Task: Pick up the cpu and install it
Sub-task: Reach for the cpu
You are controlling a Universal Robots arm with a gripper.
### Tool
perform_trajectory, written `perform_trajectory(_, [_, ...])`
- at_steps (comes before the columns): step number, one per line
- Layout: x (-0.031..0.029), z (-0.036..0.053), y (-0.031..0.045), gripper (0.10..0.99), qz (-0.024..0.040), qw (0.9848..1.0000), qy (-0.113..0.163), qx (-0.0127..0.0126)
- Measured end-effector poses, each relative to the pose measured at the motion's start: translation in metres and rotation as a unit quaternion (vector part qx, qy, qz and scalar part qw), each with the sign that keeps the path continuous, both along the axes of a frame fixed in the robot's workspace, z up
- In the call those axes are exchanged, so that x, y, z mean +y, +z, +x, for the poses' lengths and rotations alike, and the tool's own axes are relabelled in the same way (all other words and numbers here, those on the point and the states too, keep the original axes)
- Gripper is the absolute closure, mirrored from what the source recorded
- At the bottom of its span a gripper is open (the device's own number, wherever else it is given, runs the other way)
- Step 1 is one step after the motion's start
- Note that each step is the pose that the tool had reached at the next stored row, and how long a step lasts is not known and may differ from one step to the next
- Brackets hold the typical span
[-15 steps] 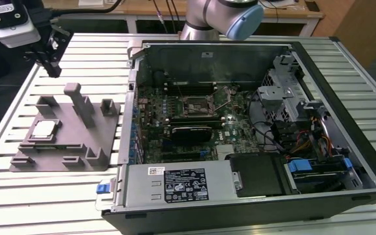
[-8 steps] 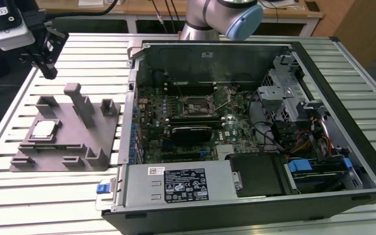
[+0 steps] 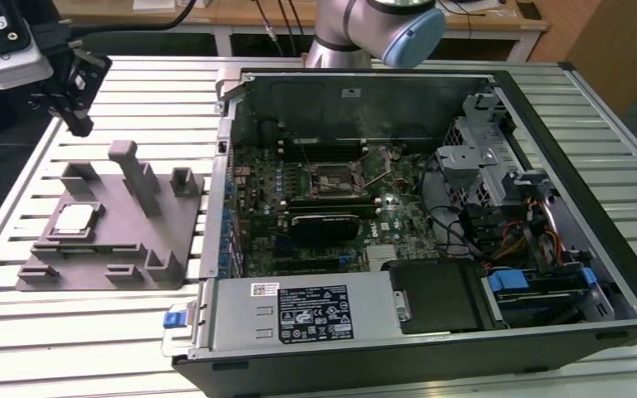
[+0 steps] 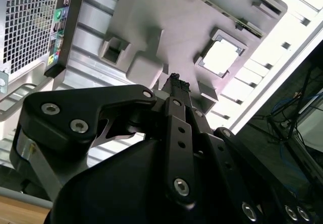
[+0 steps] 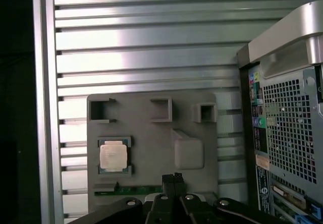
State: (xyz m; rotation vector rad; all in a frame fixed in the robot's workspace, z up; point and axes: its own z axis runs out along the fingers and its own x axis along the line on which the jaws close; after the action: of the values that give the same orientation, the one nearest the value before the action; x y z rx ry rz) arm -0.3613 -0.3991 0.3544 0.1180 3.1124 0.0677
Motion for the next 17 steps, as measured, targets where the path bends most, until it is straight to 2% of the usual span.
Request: perform_trajectory(17, [0.0000, -0.0165, -0.0130, 0.980, 0.0000, 1.0000, 0.000, 0.0000])
